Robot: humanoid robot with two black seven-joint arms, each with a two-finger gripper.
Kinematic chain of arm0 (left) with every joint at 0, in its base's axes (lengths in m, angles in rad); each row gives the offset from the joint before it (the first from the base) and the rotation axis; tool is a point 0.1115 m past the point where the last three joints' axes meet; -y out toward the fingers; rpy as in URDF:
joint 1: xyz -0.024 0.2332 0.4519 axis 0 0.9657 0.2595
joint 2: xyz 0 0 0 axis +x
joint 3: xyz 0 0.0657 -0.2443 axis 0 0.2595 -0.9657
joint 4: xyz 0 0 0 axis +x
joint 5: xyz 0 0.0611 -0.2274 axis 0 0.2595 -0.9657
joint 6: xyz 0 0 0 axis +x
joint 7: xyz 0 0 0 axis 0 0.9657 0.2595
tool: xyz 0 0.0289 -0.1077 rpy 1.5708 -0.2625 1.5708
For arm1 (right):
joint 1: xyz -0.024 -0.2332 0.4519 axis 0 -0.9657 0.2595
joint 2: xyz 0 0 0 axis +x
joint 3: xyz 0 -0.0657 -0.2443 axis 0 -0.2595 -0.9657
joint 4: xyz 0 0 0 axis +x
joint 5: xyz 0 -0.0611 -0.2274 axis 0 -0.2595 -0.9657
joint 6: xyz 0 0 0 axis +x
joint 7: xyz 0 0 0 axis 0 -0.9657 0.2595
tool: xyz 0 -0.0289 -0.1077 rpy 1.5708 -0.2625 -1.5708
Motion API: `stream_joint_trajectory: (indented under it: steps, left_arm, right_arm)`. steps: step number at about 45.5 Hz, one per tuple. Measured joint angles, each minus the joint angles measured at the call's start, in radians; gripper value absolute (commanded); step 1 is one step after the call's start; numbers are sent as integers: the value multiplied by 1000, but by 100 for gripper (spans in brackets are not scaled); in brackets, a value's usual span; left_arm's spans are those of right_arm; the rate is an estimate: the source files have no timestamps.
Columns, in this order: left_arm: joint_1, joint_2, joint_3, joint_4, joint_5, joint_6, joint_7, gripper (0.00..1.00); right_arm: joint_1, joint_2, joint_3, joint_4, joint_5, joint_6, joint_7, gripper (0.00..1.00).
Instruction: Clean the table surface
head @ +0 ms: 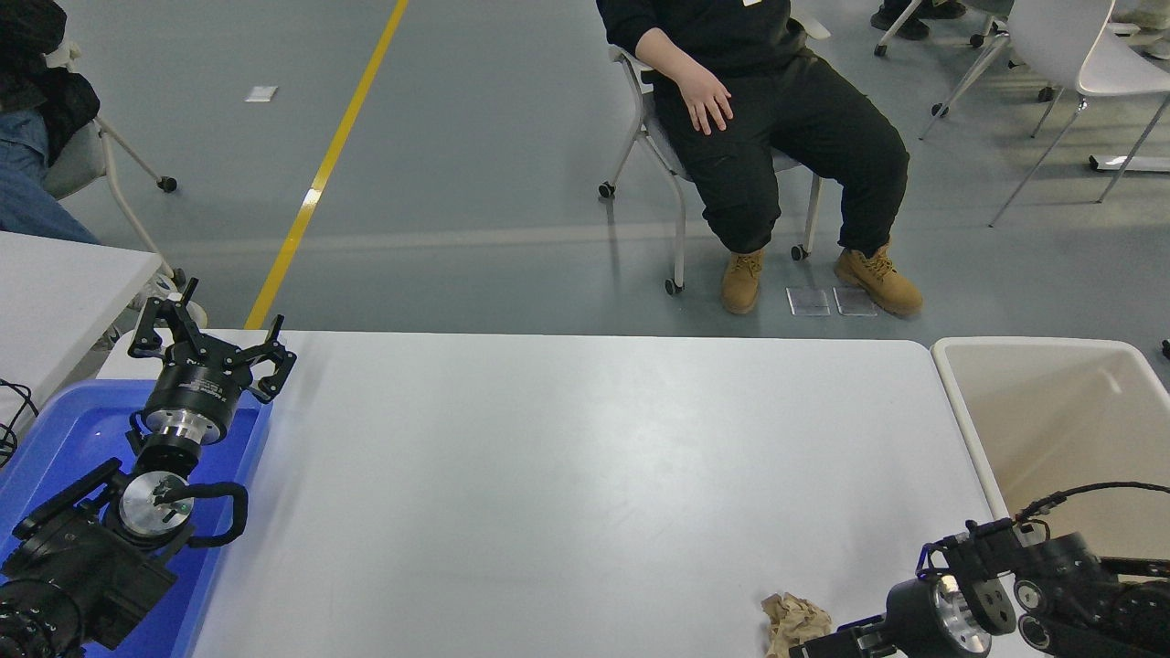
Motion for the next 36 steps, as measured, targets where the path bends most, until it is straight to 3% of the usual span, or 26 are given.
stream_joint_trajectory:
  steps: [5,8,26,36]
  left_arm:
    - [0,0,0,0,0,0,0,100]
    - [0,0,0,0,0,0,0,100]
    - [0,0,0,0,0,0,-1,100]
    - [0,0,0,0,0,0,-1,100]
  right_arm:
    - [1,3,5,-13,0,-14,5,11]
    - [6,3,5,-18,-1,-19,9,0]
    - [70,-13,13,-30,15,-28,26,0]
    - [143,-40,107,-25,123,-29,29,0]
